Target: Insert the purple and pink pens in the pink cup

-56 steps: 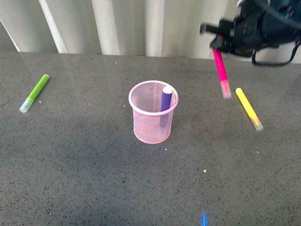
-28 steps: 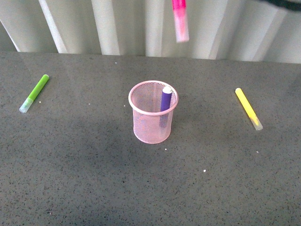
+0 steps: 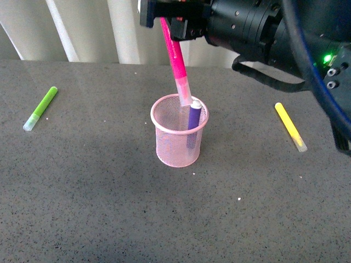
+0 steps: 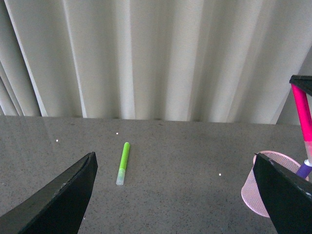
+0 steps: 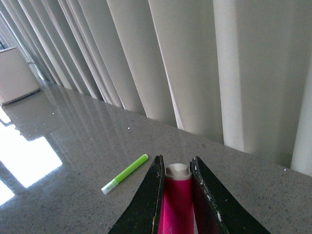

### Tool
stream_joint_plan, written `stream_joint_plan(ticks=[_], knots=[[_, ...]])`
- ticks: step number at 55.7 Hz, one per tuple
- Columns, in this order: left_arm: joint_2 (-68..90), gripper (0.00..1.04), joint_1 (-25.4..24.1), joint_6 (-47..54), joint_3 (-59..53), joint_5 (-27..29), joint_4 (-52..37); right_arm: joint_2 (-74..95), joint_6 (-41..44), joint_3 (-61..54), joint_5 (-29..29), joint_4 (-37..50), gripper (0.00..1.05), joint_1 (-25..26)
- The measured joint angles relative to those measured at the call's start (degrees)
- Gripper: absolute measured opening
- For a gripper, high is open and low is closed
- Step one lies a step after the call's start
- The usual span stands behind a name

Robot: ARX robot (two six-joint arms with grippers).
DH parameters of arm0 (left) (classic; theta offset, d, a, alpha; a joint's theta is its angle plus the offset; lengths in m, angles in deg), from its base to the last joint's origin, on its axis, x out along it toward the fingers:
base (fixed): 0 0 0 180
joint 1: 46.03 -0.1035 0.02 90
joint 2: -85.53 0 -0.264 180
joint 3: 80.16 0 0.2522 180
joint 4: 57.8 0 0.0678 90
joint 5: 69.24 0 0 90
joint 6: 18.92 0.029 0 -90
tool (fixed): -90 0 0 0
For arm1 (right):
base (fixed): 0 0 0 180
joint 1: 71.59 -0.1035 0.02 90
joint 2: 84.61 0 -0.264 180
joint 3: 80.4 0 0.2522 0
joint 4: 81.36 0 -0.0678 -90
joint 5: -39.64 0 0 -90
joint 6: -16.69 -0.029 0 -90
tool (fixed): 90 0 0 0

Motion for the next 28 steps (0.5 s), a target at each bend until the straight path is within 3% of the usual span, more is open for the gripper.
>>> stream_joint_plan(ticks=[28], knots=[[0.0, 0.98, 0.0, 0.0, 0.0, 0.0, 0.0, 6.4, -0.3, 0.6, 0.0, 6.4, 0.12, -0.2]])
